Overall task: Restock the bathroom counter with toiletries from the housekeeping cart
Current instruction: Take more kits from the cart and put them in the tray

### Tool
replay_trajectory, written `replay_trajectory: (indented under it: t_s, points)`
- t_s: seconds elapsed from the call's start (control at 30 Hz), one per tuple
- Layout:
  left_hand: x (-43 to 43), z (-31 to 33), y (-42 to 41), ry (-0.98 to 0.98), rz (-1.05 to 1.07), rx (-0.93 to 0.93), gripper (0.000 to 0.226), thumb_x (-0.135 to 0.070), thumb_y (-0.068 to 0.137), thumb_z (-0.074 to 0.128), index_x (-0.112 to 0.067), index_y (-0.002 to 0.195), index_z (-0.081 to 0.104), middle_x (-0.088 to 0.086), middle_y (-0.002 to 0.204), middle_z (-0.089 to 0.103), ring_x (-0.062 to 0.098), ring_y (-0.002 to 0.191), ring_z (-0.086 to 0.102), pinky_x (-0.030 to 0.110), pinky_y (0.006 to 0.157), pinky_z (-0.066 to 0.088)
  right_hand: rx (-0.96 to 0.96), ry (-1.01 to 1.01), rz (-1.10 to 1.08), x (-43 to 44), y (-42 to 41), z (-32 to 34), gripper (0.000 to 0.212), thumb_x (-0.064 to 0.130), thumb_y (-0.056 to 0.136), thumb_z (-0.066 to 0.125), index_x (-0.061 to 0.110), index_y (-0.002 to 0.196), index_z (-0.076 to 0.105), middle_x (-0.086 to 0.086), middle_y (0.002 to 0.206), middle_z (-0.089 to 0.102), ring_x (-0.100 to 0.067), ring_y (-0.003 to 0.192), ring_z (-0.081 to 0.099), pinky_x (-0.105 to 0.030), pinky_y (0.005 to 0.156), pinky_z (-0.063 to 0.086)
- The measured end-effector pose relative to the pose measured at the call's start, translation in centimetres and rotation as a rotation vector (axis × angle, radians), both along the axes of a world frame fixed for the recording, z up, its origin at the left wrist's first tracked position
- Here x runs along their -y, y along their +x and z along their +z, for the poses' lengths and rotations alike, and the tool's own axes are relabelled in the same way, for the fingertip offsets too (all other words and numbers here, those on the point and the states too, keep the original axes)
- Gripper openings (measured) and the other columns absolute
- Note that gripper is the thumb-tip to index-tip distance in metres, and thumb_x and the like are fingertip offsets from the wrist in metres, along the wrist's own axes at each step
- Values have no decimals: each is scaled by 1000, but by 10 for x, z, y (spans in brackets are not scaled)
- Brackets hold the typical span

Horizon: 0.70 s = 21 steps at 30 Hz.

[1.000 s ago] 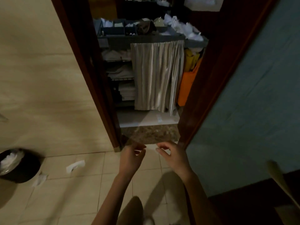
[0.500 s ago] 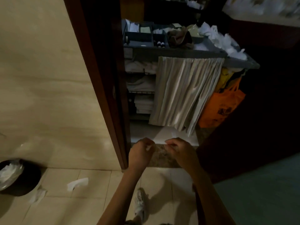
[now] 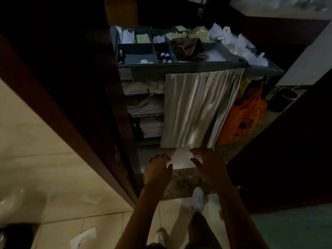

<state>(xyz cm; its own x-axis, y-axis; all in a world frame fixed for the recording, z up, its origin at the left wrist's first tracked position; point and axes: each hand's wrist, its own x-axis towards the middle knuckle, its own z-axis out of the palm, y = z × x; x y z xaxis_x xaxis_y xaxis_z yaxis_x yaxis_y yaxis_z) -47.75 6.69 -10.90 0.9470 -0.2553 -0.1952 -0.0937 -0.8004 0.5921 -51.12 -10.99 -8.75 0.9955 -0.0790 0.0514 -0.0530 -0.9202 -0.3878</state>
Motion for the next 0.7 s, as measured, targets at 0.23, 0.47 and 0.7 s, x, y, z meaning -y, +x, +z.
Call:
replay_trajectory:
  t_s: [0.23,0.47,0.7]
  points:
    - [19,-2,56,12,43,73,32,-31,98,49,-20,127,57,0,130,56,16,117,53,22,96,36,63,-85,52,15,68,1,21,23,93,60,16,111,68,-1,109,68,-20,98,65,-35,87,47]
    - [53,10,148,22,163,72,30,-38,91,45,-20,106,64,3,103,63,20,98,61,27,74,39,41,-29,138,31,195,25,27,26,94,55,26,120,64,4,115,62,-18,109,55,-33,89,41]
    - [85,41,244,63,320,111,22,-28,91,55,-21,109,65,0,110,65,20,102,61,29,76,48,34,25,264,55,311,43,31,29,96,53,26,126,57,4,122,58,-13,112,51,-31,96,43]
